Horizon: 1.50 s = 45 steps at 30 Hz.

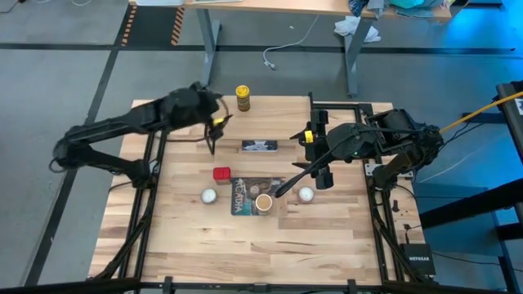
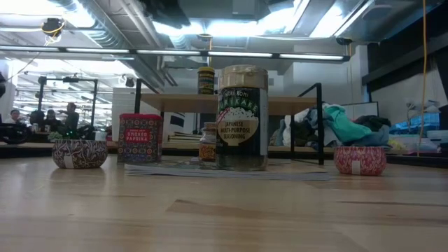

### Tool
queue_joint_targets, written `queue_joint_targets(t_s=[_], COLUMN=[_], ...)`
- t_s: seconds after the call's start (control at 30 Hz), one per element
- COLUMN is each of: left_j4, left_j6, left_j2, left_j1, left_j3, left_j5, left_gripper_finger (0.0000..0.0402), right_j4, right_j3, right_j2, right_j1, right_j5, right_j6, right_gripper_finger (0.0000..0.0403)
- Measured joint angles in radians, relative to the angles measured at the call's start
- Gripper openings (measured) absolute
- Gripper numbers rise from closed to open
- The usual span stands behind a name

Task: Shelf spices
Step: Remove the yellow black seasoning bottle from the shelf

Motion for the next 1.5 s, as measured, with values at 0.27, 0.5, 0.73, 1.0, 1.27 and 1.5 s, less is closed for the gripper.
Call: queue_joint_targets(t_s=[0.27, 0.5, 0.73, 1.0, 1.27, 1.5], left_j4=[0.001, 0.004, 0.004, 0.051, 0.088, 0.082], left_j6=[0.058, 0.046, 0.002, -0.028, -0.024, -0.026], left_j2=[0.207, 0.316, 0.371, 0.443, 0.487, 0.502], left_j1=[0.162, 0.232, 0.273, 0.297, 0.295, 0.295], left_j3=[0.096, 0.173, 0.211, 0.227, 0.227, 0.227], left_j5=[0.103, 0.173, 0.257, 0.273, 0.295, 0.294], left_gripper_finger=[0.0333, 0.0333, 0.0333, 0.0333, 0.0333, 0.0288], right_j4=[0.0, -0.009, -0.021, -0.023, -0.027, -0.027], right_j3=[0.0, 0.0, 0.0, 0.0, 0.0, 0.0], right_j2=[0.0, 0.0, 0.0, 0.0, 0.0, 0.0], right_j1=[0.0, 0.0, 0.0, 0.0, 0.0, 0.001], right_j5=[0.0, -0.013, -0.016, -0.016, -0.016, -0.016], right_j6=[0.022, 0.026, 0.026, 0.026, 0.026, 0.026], right_gripper_finger=[0.0308, 0.0308, 0.0308, 0.0308, 0.0308, 0.0308])
